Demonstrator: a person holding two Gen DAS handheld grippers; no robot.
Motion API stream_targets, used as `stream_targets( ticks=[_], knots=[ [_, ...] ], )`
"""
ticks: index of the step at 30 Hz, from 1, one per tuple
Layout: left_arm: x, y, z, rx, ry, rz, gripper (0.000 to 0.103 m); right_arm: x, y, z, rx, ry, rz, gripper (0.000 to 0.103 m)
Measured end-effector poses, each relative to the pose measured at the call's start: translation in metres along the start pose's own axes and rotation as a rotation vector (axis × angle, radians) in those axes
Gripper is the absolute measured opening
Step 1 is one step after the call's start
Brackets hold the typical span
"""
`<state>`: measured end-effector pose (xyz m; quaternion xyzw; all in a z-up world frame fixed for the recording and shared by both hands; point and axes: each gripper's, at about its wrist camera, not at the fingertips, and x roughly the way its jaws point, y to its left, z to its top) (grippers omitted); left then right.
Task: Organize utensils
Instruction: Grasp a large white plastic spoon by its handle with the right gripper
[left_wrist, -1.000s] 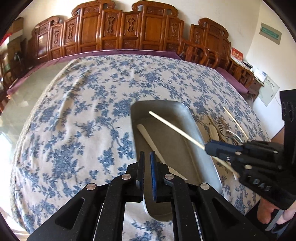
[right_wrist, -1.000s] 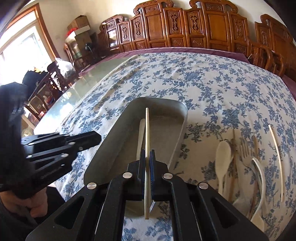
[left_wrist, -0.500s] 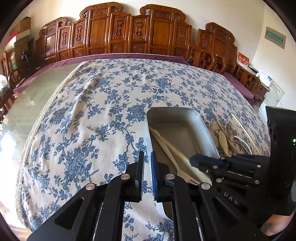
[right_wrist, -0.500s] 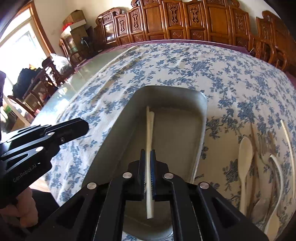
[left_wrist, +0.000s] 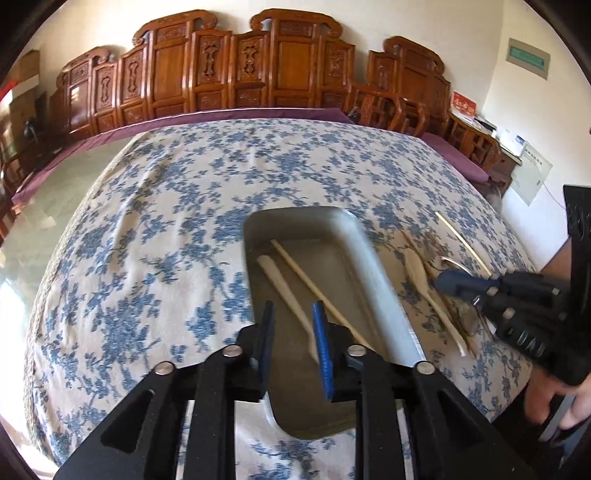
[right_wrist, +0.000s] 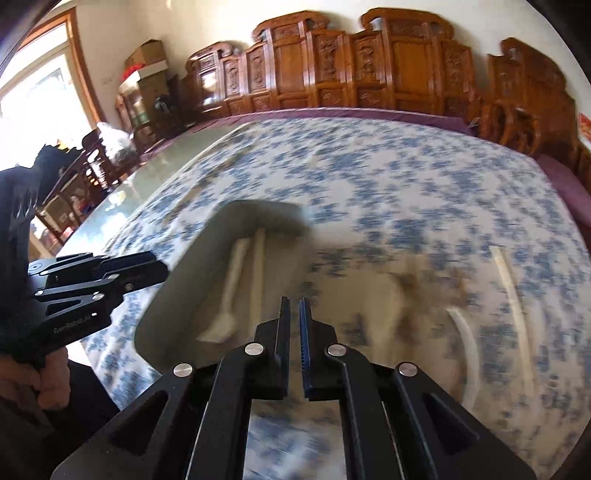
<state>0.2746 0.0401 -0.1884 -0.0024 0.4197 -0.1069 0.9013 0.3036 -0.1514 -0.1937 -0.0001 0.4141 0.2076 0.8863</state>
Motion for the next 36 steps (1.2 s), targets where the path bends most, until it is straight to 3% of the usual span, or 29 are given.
stream_targets(
  ticks=[4,8,11,18,26,27,29,36],
  knots=[
    [0.001,-0.021,0.001,0.035,-0.010,-0.030,0.042,-0.017,-0.038,-0.009,0.013,-0.002,-0.075,0.019],
    [-0.001,-0.044,0.001,0.064,-0.028,-0.062,0.047,-0.023,-0.078,-0.024,0.038,0.022,-0.148,0.023],
    [-0.001,-0.059,0.001,0.075,-0.030,-0.079,0.056,-0.020,-0.100,-0.037,0.051,0.053,-0.177,0.025],
    [0.007,-0.088,-0.006,0.123,-0.011,-0.086,0.056,-0.001,-0.119,-0.063,0.072,0.131,-0.170,0.025],
    [0.017,-0.105,-0.013,0.144,0.019,-0.089,0.056,0.016,-0.115,-0.066,0.048,0.172,-0.144,0.022],
    [0.018,-0.104,-0.012,0.133,0.027,-0.100,0.056,0.017,-0.115,-0.066,0.046,0.174,-0.144,0.022],
    [0.019,-0.105,-0.011,0.124,0.031,-0.107,0.056,0.017,-0.116,-0.065,0.046,0.177,-0.140,0.011],
    [0.019,-0.115,-0.010,0.137,0.031,-0.072,0.056,-0.018,-0.114,-0.061,0.036,0.121,-0.116,0.011]
  ],
)
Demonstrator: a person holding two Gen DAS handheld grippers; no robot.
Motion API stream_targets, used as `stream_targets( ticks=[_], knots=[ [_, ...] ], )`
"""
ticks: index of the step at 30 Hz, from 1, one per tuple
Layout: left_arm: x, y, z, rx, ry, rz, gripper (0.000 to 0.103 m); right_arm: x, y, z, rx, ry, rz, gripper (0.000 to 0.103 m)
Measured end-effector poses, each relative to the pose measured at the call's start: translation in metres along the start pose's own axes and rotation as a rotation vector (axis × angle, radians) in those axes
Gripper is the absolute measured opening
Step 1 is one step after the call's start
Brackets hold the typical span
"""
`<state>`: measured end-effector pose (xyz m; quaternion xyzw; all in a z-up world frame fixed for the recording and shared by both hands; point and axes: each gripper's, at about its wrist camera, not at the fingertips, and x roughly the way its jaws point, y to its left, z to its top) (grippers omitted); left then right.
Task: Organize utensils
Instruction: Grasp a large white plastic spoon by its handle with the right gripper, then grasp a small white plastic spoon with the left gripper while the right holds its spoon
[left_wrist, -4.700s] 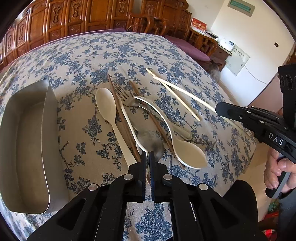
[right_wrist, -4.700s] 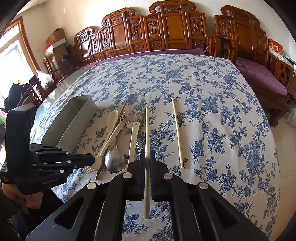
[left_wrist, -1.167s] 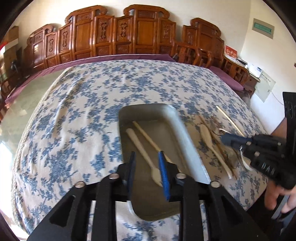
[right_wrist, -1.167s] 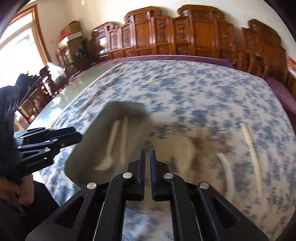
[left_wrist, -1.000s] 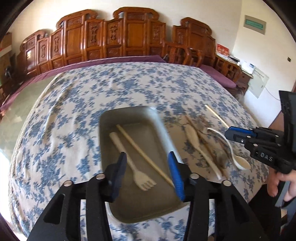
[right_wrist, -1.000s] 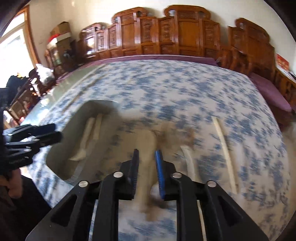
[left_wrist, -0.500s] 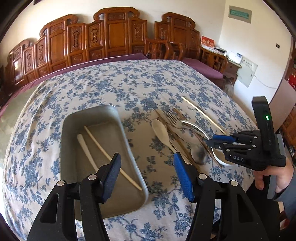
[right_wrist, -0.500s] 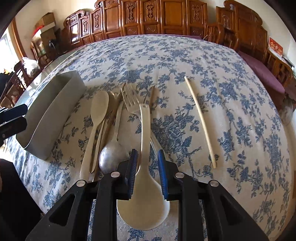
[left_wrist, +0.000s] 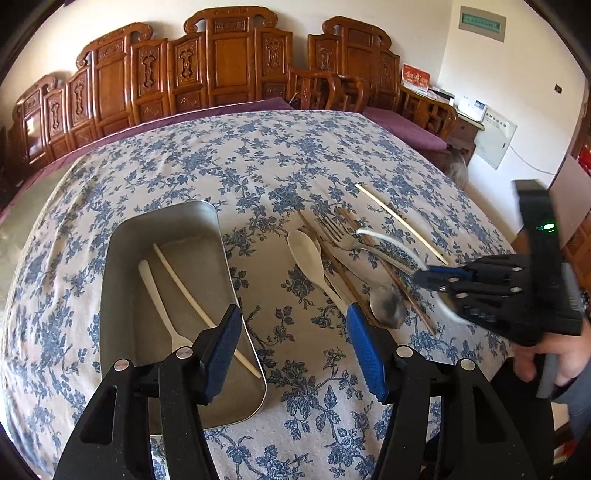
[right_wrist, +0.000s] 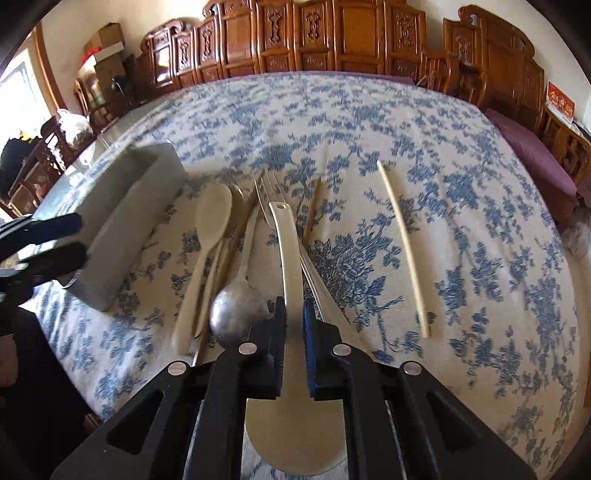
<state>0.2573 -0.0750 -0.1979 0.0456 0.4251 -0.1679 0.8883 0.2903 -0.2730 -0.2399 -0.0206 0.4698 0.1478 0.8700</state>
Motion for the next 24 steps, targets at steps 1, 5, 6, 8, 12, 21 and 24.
stream_targets(
  ticks=[1,5,6,8,12,21,24],
  knots=[
    [0.001,-0.001,0.001,0.004,0.002,0.006,0.056,-0.007,0.000,-0.001,-0.003,-0.011,0.000,0.011],
    [0.003,-0.014,0.004,0.036,0.012,0.027,0.056,-0.037,-0.005,-0.005,-0.007,-0.058,0.009,0.011],
    [0.005,-0.018,0.004,0.042,0.014,0.030,0.056,-0.042,-0.007,-0.006,-0.006,-0.064,0.010,0.011],
    [0.012,-0.022,0.006,0.034,0.026,0.026,0.056,-0.048,-0.011,-0.007,-0.004,-0.069,0.007,0.011],
    [0.037,-0.028,0.007,0.009,0.082,0.016,0.056,-0.055,-0.019,-0.007,0.003,-0.083,-0.005,0.011],
    [0.076,-0.037,0.013,-0.026,0.147,0.021,0.038,-0.059,-0.033,-0.007,0.043,-0.090,0.021,0.011],
    [0.088,-0.037,0.015,-0.041,0.170,0.048,0.031,-0.059,-0.034,-0.007,0.049,-0.091,0.030,0.011]
  ],
)
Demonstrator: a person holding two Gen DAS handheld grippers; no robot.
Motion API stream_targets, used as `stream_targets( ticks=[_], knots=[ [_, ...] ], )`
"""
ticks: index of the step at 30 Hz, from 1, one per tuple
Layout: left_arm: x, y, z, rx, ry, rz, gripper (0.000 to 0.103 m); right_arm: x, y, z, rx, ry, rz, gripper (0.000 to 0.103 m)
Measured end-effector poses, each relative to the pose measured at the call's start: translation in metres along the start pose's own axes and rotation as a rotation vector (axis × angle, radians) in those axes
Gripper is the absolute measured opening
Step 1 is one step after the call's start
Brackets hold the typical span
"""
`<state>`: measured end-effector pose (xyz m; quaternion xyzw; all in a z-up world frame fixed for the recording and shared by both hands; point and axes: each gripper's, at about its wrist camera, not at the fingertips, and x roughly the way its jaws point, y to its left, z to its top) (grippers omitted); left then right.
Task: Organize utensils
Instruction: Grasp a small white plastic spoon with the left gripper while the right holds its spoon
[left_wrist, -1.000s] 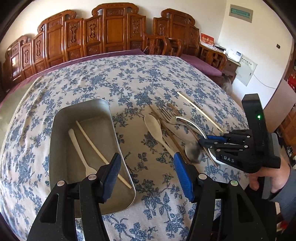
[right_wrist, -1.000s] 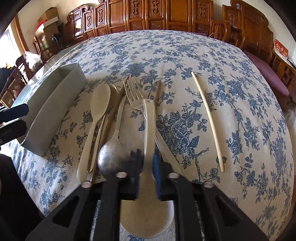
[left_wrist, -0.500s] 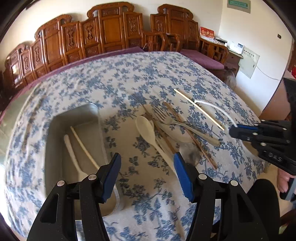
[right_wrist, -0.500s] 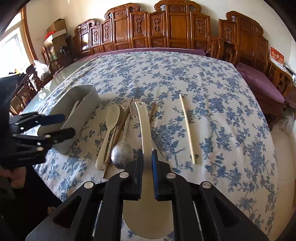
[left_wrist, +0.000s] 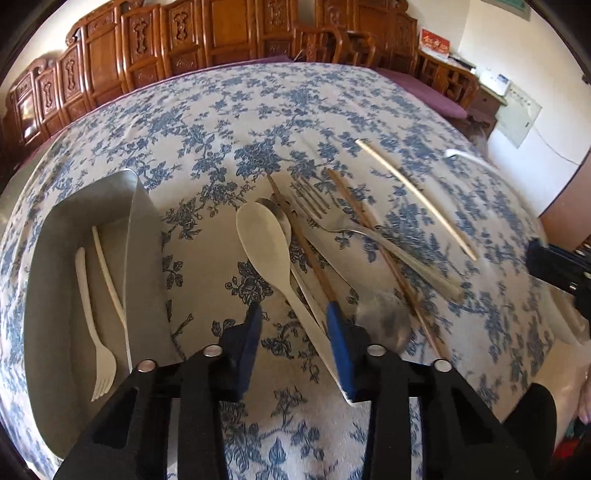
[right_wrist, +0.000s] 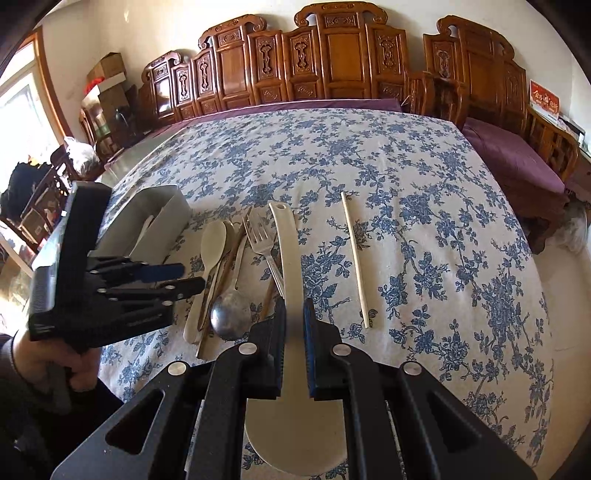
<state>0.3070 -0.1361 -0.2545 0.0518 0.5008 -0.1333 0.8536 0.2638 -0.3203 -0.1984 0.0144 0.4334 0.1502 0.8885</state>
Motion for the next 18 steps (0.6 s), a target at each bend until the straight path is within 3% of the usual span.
stream_targets(
  ticks=[10,12,14,18],
  knots=[
    [0.009,0.005,-0.005,-0.004,0.040,0.058,0.019,0.002,0.004,0.000,-0.010,0.005,0.016,0.011],
    [0.008,0.005,-0.006,-0.003,0.040,0.062,0.010,0.002,0.004,0.000,-0.012,0.005,0.017,0.011],
    [0.008,0.005,-0.006,-0.006,0.043,0.057,0.007,0.002,0.005,0.000,-0.014,0.005,0.017,0.011],
    [0.000,0.003,-0.008,0.009,0.027,0.057,0.007,0.001,0.006,0.000,-0.018,0.004,0.018,0.011]
  ],
)
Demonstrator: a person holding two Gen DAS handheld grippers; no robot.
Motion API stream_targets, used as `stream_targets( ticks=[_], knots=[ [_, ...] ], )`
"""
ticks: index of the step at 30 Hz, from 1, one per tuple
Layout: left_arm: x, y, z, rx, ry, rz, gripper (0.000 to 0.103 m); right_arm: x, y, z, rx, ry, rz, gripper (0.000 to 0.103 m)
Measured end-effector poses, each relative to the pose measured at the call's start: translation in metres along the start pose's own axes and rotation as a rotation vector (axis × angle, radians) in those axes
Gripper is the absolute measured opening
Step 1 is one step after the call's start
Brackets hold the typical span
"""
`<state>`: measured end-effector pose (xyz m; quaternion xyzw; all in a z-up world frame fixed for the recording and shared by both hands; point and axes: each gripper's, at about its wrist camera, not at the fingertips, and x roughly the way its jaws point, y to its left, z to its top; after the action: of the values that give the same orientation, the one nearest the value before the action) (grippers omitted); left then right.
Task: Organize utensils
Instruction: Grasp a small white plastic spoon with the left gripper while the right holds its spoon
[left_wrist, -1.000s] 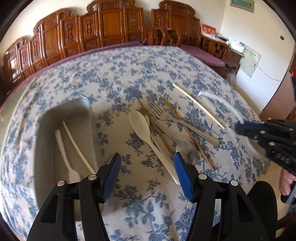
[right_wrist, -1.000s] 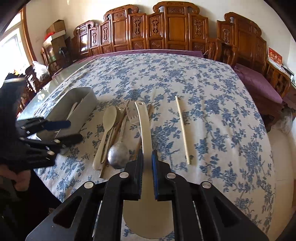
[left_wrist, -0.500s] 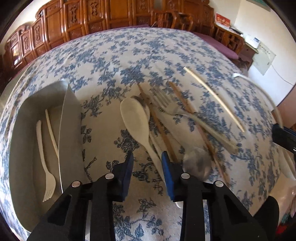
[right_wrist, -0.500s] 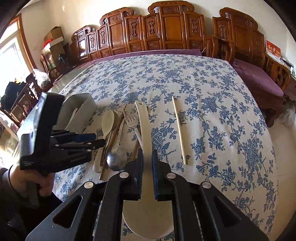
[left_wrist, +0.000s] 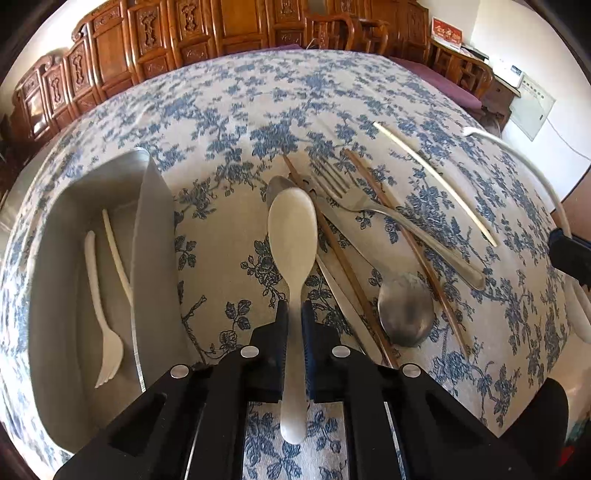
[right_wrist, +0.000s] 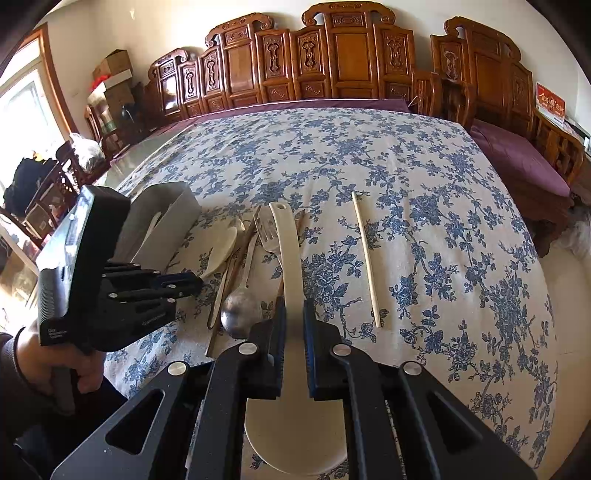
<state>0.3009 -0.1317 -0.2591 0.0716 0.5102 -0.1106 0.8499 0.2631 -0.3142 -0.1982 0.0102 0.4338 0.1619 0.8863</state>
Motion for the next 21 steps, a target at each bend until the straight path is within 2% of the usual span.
stream_targets(
  ticks=[7,9,12,17,20,21],
  knots=[
    [-0.028,-0.001,-0.002,0.015,-0.048,0.006,0.006,-0.003,0.005,0.001,-0.009,-0.005,0.005,0.011],
    [-0.037,-0.001,-0.002,0.028,-0.062,0.012,0.000,-0.004,0.007,0.001,-0.014,-0.007,0.005,0.011],
    [-0.045,-0.002,-0.003,0.039,-0.076,0.018,0.000,-0.006,0.011,0.002,-0.023,-0.011,0.006,0.011],
    [-0.046,0.002,-0.005,0.033,-0.072,0.013,0.000,-0.008,0.016,0.001,-0.037,-0.015,0.006,0.011],
    [-0.042,0.005,-0.007,0.003,-0.040,-0.013,0.001,-0.008,0.018,0.001,-0.039,-0.015,0.009,0.011],
    [-0.039,0.003,-0.008,0.002,-0.025,-0.024,0.005,-0.009,0.018,0.001,-0.039,-0.015,0.009,0.011]
  ],
)
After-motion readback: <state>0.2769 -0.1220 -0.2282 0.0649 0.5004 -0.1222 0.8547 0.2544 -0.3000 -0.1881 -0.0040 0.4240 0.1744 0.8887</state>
